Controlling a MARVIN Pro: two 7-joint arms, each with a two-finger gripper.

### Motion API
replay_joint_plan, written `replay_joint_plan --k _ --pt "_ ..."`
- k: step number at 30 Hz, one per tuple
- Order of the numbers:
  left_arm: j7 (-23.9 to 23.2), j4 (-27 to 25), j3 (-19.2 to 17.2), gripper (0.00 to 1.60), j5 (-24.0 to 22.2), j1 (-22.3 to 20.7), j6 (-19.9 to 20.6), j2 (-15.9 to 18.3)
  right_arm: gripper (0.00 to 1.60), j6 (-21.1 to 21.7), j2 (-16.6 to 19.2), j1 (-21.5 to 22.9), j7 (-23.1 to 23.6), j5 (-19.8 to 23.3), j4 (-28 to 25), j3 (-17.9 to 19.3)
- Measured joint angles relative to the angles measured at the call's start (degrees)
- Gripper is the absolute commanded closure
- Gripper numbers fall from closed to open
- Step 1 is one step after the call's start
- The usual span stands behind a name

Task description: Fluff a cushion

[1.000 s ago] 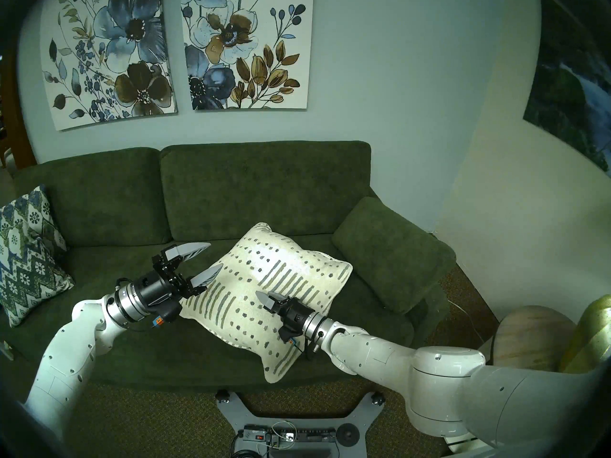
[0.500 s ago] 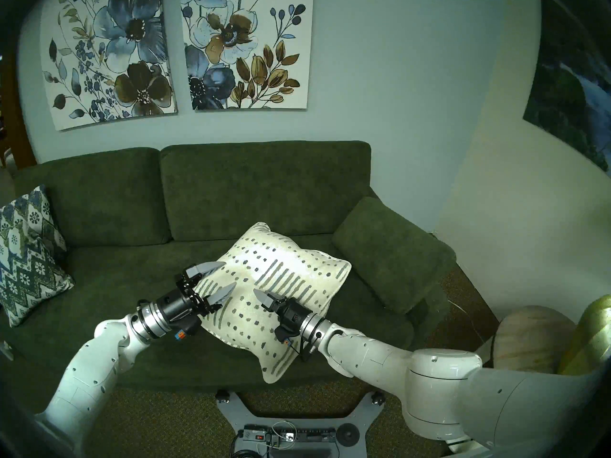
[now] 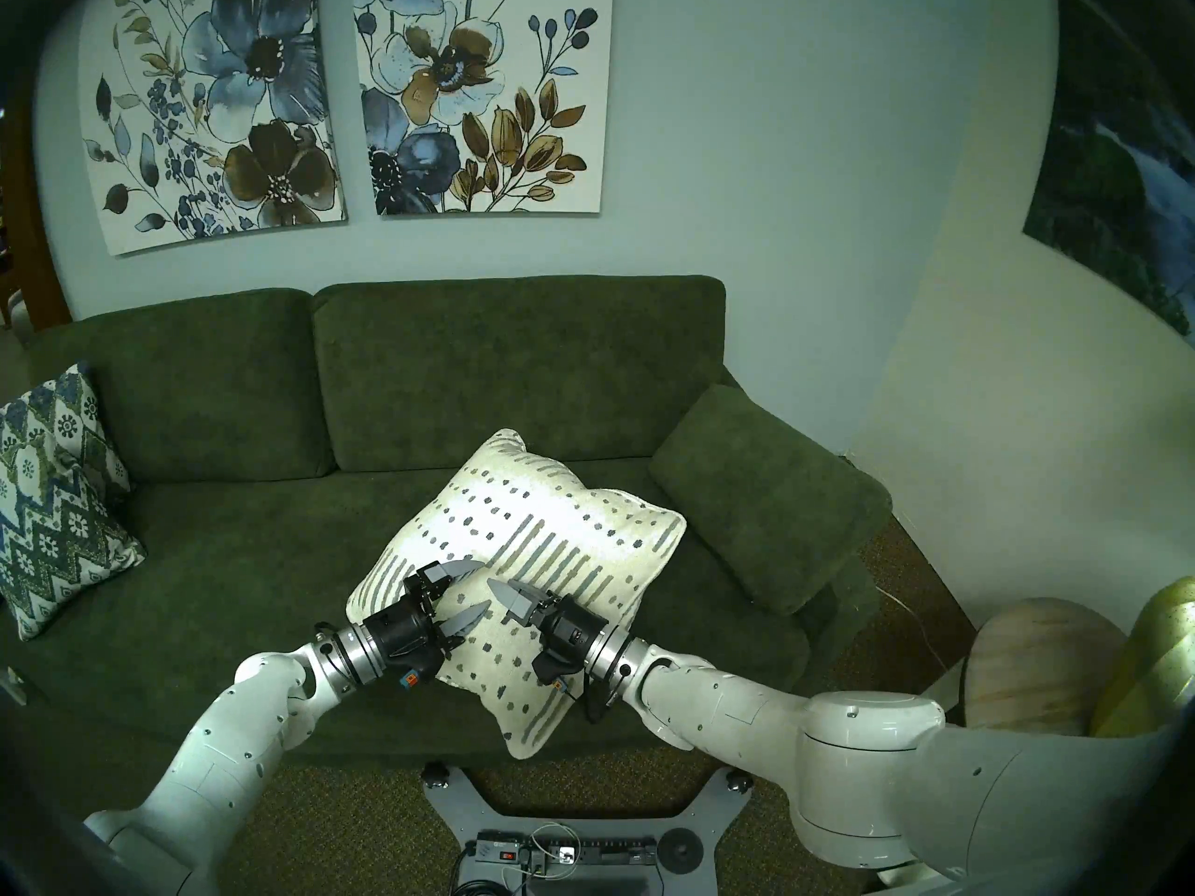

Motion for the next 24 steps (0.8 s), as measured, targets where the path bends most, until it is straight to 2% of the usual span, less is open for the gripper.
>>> replay_joint_plan --k 10,18,24 --pt "-2.44 7.63 -0.05 0.0 1.34 -4.83 0.21 -2.36 0.0 -0.59 0.98 -1.28 -2.98 -0.03 -0.59 -0.61" --pt "-2.68 13.35 0.1 0.0 1.67 -7.48 0.19 -4.88 0.0 -1.17 2.24 -2.28 -5.1 -0.28 -0.95 -1.3" --pt "-2.19 16.84 0.33 0.0 1.78 -9.17 0.71 -7.03 0.0 -1.29 3.48 -1.47 -6.56 -0.67 -1.09 -1.36"
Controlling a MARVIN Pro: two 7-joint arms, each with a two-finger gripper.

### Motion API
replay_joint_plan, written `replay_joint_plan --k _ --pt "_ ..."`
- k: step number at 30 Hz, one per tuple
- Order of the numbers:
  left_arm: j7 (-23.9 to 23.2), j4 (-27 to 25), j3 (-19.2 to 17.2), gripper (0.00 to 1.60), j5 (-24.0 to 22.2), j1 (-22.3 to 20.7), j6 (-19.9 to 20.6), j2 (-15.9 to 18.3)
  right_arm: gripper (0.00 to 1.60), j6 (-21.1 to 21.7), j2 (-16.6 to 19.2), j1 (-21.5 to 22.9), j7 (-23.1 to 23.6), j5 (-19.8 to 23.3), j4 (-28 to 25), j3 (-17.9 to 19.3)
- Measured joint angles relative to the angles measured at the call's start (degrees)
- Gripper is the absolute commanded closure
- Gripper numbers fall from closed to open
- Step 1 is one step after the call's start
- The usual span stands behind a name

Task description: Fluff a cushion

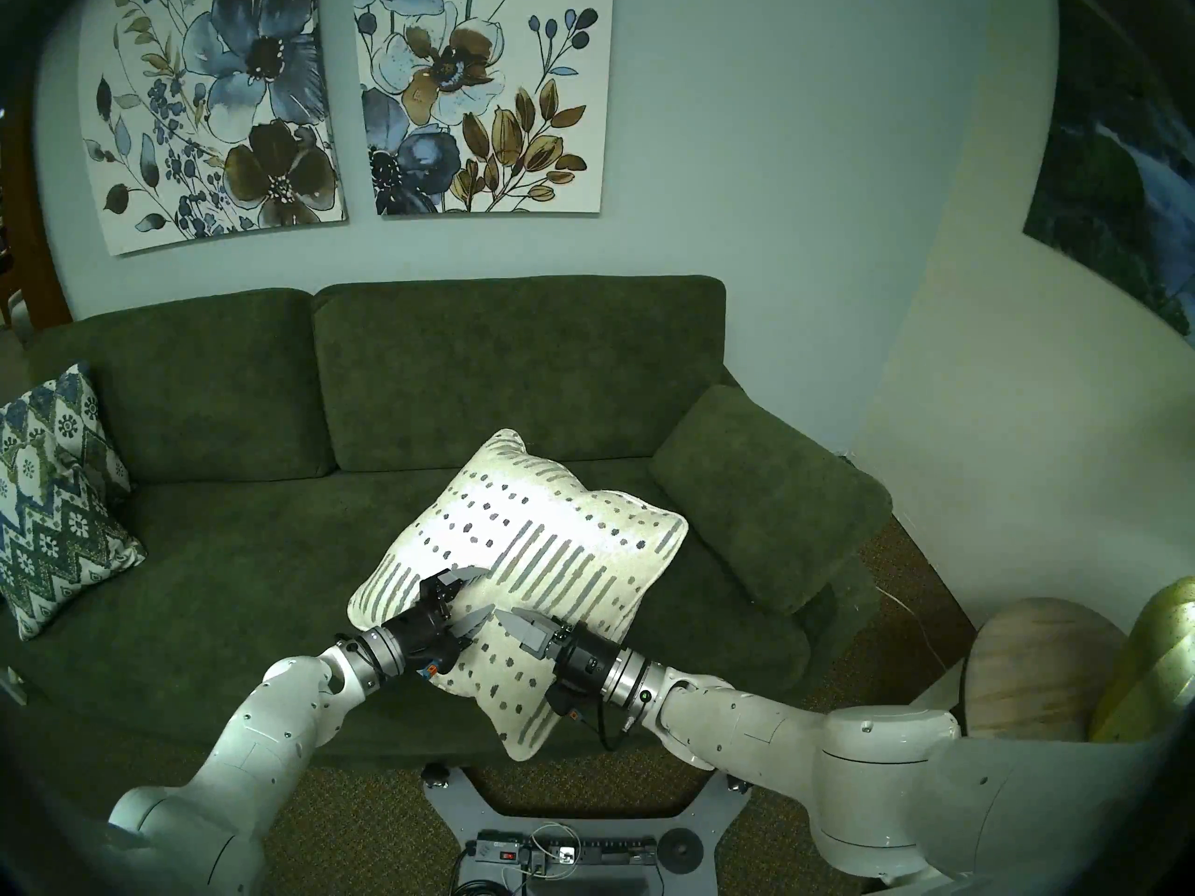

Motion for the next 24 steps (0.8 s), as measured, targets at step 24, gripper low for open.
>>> replay_joint_plan --k 24 --pt "9.81 6.43 1.37 0.0 0.06 1.44 0.29 -1.5 0.0 3.14 -2.15 12.49 -0.32 -2.35 -2.33 4.66"
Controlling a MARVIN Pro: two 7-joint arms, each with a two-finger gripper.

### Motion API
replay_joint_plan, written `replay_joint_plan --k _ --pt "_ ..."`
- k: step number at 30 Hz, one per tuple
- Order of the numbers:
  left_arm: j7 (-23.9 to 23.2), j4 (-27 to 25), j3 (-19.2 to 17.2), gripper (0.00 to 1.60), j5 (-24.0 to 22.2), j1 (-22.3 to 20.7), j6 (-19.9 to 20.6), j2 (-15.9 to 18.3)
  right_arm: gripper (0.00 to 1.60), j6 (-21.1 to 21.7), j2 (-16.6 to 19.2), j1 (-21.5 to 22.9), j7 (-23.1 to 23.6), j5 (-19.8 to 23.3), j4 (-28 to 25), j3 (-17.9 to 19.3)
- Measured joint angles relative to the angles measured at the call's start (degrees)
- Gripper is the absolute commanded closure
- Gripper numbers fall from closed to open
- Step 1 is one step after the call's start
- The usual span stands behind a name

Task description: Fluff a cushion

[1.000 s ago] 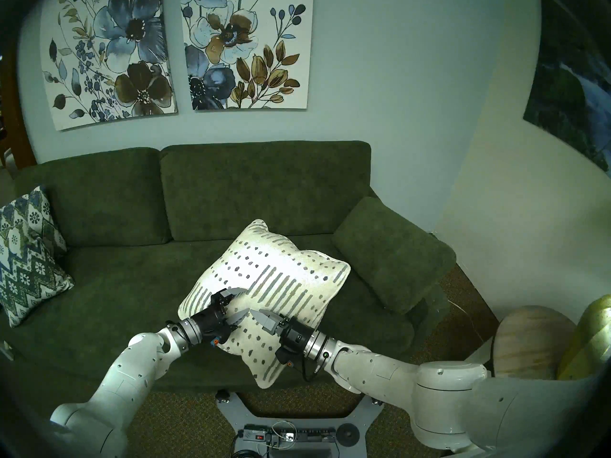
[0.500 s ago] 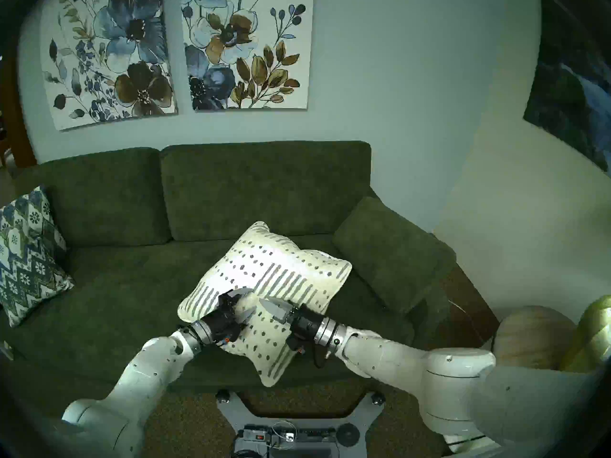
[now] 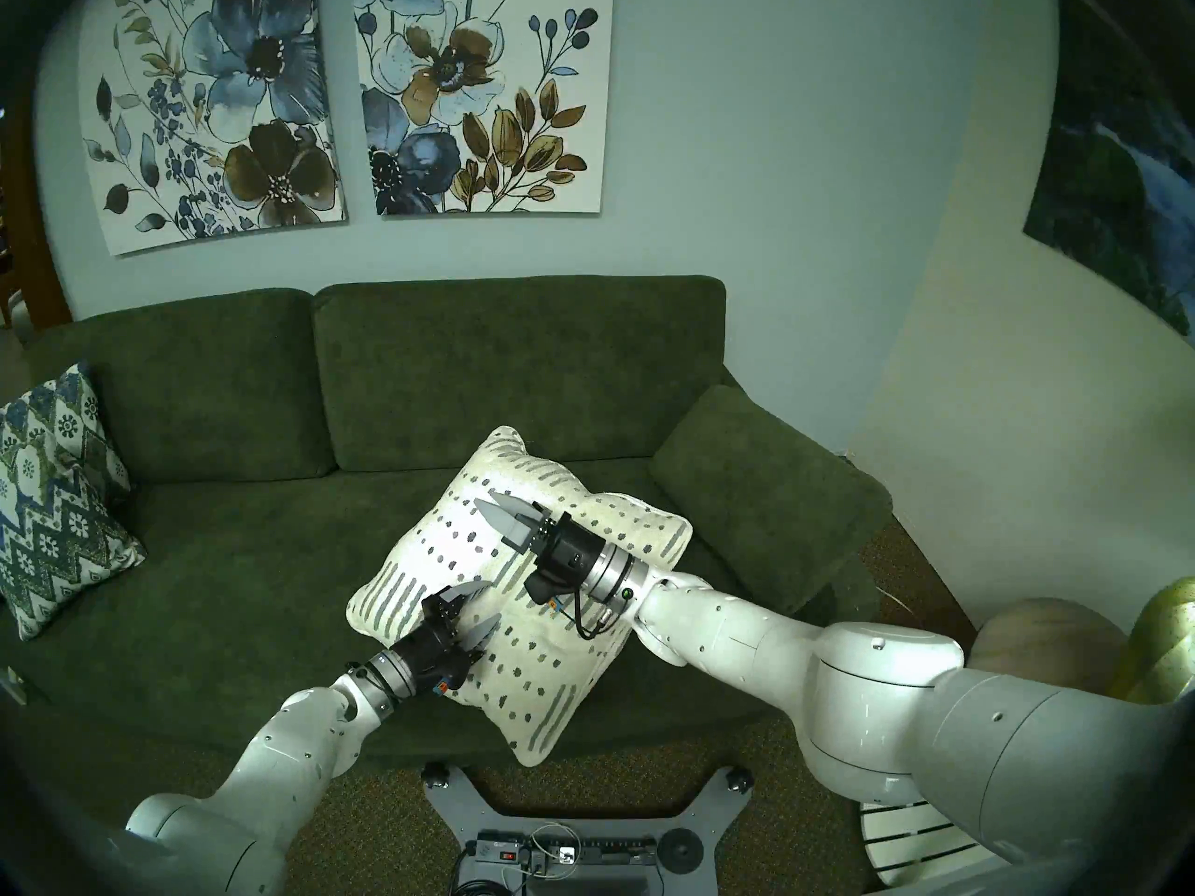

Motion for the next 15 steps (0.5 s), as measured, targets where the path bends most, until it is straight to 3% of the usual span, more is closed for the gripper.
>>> replay_joint_plan --k 15 --pt "8.62 -0.79 -0.5 0.0 1.6 6.48 -2.28 5.55 0.0 -4.03 0.06 -2.89 6.0 0.4 5.76 -0.61"
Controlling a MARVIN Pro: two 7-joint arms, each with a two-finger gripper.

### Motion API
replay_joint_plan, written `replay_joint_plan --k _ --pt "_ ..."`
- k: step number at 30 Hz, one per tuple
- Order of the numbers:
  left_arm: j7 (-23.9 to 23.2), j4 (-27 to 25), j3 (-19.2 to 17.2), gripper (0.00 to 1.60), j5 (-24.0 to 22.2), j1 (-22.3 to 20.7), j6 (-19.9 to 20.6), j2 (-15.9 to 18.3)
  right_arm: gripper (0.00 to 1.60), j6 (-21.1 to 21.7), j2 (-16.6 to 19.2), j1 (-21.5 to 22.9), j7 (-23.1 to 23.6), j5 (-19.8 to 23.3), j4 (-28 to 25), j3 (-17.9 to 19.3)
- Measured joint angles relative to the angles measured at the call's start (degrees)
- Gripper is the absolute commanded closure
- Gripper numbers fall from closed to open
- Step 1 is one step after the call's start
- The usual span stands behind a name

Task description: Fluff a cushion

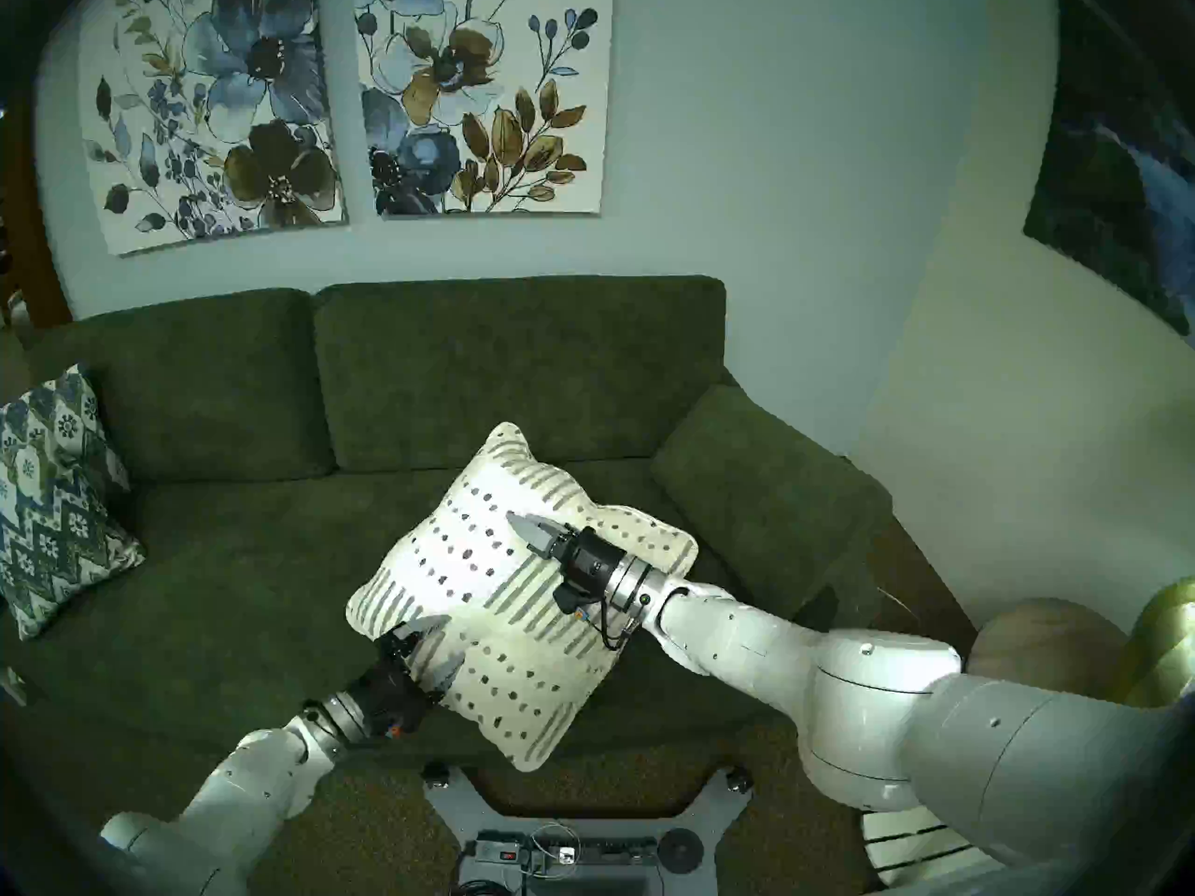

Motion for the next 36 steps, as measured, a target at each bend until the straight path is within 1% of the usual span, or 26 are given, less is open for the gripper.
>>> replay_joint_plan --k 3,14,24,26,36 --pt "0.88 -1.06 -0.05 0.0 0.61 0.92 -0.21 0.89 0.0 -0.25 -0.22 -0.78 0.47 0.56 0.51 0.0" --pt "0.82 -6.9 -0.47 0.0 1.94 3.09 -0.38 3.91 0.0 -0.56 -0.57 -2.24 0.87 3.15 1.93 0.47" --pt "0.78 -12.18 -1.78 0.0 2.25 3.62 -0.36 6.91 0.0 -0.56 -0.46 -3.12 0.76 4.85 2.69 0.65" --pt "0.75 -13.88 -2.0 0.0 2.39 3.62 -0.35 7.58 0.0 -0.56 -0.53 -3.32 0.76 5.33 2.9 0.65" --pt "0.93 -20.8 -2.03 0.0 2.9 3.05 -0.14 8.49 0.0 -0.51 -1.12 -4.1 0.81 7.1 3.83 0.58"
